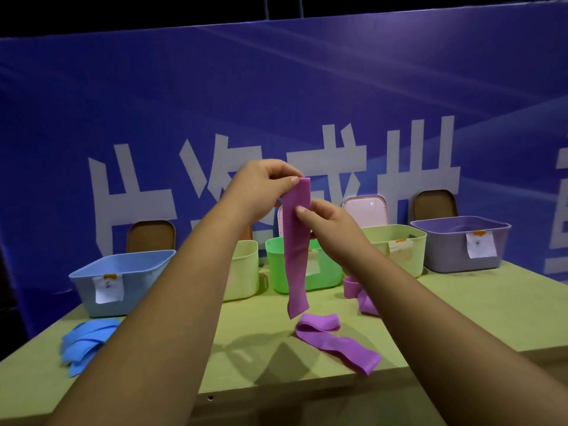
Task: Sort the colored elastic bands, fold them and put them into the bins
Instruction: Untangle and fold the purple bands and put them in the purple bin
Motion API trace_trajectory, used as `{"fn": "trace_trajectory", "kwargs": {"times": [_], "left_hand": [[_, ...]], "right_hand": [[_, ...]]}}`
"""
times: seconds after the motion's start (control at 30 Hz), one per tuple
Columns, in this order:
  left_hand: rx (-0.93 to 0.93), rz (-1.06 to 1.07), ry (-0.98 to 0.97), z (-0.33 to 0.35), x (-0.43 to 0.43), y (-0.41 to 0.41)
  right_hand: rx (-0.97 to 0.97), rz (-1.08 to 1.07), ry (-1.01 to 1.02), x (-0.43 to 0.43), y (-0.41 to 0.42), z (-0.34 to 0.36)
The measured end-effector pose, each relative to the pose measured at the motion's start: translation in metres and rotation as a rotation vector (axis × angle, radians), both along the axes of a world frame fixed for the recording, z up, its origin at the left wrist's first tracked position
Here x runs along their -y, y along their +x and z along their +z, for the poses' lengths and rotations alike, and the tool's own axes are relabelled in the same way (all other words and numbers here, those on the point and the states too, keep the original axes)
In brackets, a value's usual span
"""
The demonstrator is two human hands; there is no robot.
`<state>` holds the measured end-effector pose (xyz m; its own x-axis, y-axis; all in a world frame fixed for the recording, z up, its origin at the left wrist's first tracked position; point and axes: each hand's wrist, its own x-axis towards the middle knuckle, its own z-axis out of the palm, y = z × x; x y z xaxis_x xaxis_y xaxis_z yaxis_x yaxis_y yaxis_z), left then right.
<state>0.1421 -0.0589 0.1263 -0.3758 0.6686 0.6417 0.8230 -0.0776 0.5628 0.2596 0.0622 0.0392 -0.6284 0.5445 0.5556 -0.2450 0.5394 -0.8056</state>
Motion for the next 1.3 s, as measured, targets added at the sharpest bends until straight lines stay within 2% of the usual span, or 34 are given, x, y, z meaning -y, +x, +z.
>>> {"fn": "trace_trajectory", "kwargs": {"times": [0.47, 0.73, 0.9, 1.0, 1.07, 1.3], "left_hand": [[0.010, -0.040, 0.055, -0.012, -0.008, 0.002], [0.037, -0.033, 0.030, -0.028, -0.020, -0.001], [0.200, -0.050, -0.020, -0.053, -0.036, -0.003], [0.341, -0.051, -0.134, -0.085, -0.052, -0.007], [0.352, -0.048, -0.249, -0.116, -0.064, -0.012], [-0.018, -0.052, -0.718, -0.212, -0.093, -0.023]], "right_hand": [[-0.009, 0.195, -0.190, -0.001, 0.007, -0.015], [-0.005, 0.175, -0.204, 0.000, 0.012, -0.019], [0.082, 0.068, -0.240, -0.014, 0.030, -0.022], [0.099, 0.008, -0.309, -0.029, 0.044, -0.028], [0.116, 0.002, -0.371, -0.041, 0.052, -0.034], [0.238, -0.015, -0.502, -0.081, 0.058, -0.082]]}}
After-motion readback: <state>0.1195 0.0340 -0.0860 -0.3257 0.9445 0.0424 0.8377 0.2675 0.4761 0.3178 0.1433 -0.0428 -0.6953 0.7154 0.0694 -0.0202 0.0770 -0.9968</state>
